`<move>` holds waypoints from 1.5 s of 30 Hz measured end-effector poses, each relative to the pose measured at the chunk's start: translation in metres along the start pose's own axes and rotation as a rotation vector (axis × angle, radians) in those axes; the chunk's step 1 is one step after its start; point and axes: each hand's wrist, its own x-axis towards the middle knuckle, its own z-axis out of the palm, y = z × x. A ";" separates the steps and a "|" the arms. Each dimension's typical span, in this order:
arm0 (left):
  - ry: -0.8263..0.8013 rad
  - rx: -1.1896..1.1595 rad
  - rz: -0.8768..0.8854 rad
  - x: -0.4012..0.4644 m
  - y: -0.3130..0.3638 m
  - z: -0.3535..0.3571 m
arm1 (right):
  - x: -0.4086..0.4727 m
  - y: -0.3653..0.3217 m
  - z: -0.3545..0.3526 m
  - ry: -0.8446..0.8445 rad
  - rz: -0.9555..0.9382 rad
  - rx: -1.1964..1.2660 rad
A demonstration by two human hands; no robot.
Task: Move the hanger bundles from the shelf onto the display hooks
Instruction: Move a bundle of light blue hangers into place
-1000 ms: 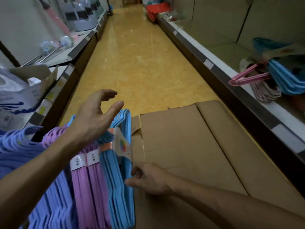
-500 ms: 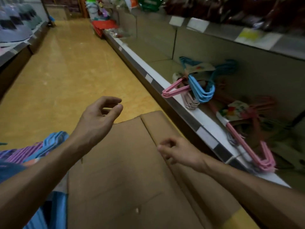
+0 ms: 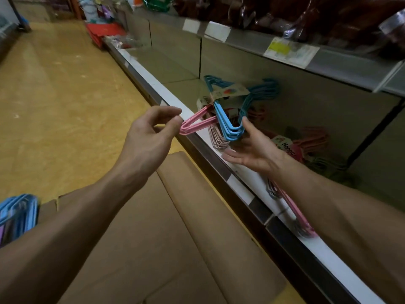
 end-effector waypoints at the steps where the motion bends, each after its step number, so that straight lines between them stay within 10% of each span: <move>1: 0.006 -0.001 -0.007 0.001 -0.001 0.002 | 0.008 -0.003 0.003 -0.006 0.005 0.062; 23: -0.036 -0.015 -0.081 -0.018 -0.002 0.008 | 0.023 0.002 0.016 0.272 -0.179 0.017; 45: 0.083 0.219 -0.100 -0.052 -0.006 -0.095 | -0.091 0.097 0.069 -0.219 -0.087 -0.487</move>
